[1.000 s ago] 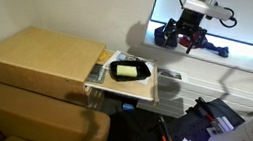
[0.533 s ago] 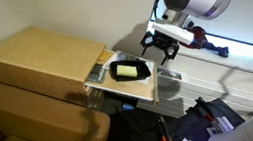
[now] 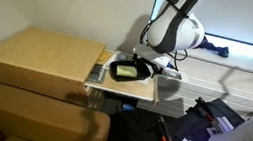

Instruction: Get the black tray on the open drawer of the cabinet and place it on the countertop

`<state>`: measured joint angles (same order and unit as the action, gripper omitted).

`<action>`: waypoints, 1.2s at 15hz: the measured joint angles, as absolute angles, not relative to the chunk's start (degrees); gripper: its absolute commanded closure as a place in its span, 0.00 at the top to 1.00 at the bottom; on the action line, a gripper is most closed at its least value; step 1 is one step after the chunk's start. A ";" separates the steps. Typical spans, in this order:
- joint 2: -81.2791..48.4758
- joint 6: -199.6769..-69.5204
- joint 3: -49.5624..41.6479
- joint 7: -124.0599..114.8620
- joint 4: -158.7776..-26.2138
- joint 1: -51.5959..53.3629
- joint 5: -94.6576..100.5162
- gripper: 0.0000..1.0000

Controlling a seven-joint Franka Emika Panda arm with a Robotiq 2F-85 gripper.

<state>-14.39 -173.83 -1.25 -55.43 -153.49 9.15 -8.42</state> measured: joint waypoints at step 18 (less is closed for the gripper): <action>-28.91 -184.48 5.15 -58.76 -146.81 0.28 -22.88 1.00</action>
<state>-28.91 -184.48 5.15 -58.76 -146.81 0.28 -22.88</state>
